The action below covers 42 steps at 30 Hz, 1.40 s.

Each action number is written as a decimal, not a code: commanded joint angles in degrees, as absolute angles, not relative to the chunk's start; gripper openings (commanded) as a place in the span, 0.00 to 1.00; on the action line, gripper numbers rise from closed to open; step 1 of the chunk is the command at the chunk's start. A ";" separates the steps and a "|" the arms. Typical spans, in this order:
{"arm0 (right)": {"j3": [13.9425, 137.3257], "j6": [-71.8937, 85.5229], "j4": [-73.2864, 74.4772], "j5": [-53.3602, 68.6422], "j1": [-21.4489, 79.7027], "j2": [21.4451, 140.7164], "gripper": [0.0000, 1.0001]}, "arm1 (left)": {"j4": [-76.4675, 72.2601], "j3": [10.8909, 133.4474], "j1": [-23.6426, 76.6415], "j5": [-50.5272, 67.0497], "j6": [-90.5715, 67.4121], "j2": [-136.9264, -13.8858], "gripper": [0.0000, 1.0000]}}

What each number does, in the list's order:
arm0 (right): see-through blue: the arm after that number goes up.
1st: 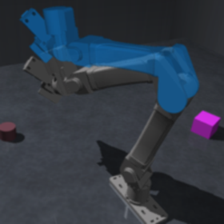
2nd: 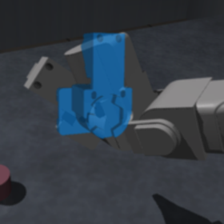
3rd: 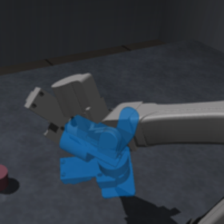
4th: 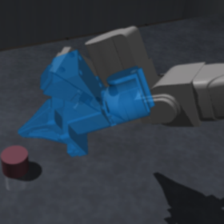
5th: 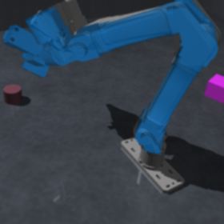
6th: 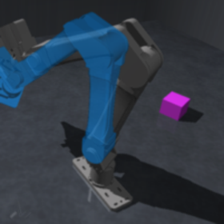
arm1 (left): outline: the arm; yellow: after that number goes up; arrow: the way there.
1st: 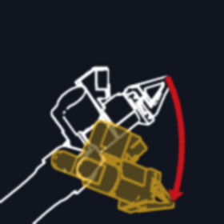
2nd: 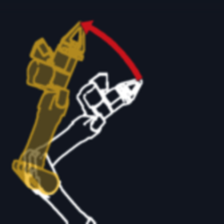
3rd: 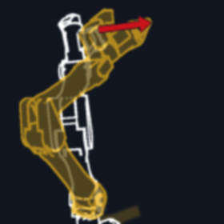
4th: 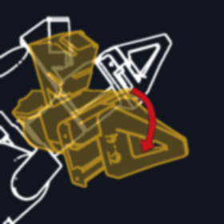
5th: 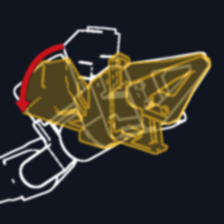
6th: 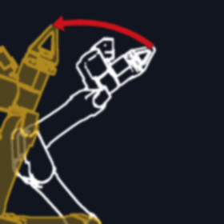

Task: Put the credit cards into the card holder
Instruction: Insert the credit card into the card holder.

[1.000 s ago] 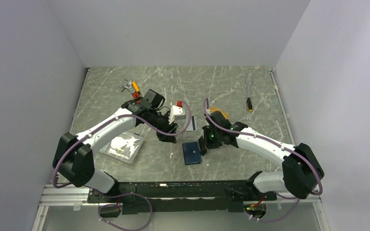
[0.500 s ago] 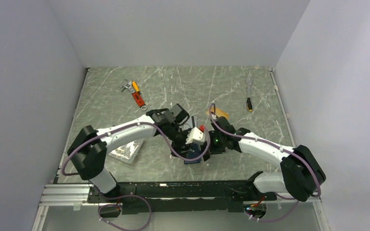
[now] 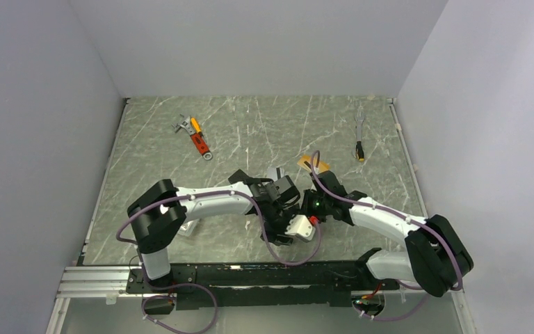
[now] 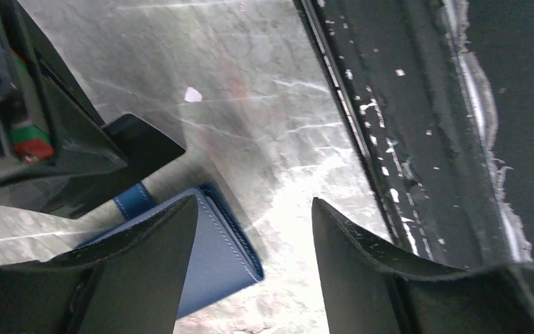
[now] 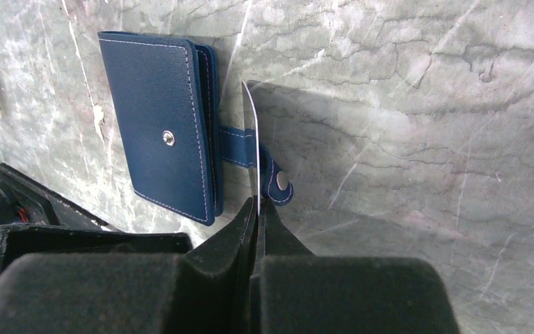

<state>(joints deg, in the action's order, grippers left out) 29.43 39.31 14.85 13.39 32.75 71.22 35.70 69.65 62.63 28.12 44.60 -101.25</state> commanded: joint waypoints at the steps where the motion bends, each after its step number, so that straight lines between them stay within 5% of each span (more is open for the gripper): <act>1: 27.46 38.22 19.39 9.05 32.15 70.60 0.00 | 32.76 73.55 63.11 26.13 48.28 -103.42 0.67; 17: 26.25 39.63 21.14 9.54 31.63 68.33 0.00 | 36.37 76.34 62.99 21.05 51.56 -110.99 0.59; 42: 26.47 40.64 22.15 7.12 31.53 69.87 0.00 | 41.44 73.47 56.13 6.51 49.01 -99.21 0.42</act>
<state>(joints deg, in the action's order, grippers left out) 27.59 41.39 15.92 12.43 31.44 68.51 38.20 74.76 59.27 10.98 49.65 -102.10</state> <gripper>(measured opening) 0.009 0.431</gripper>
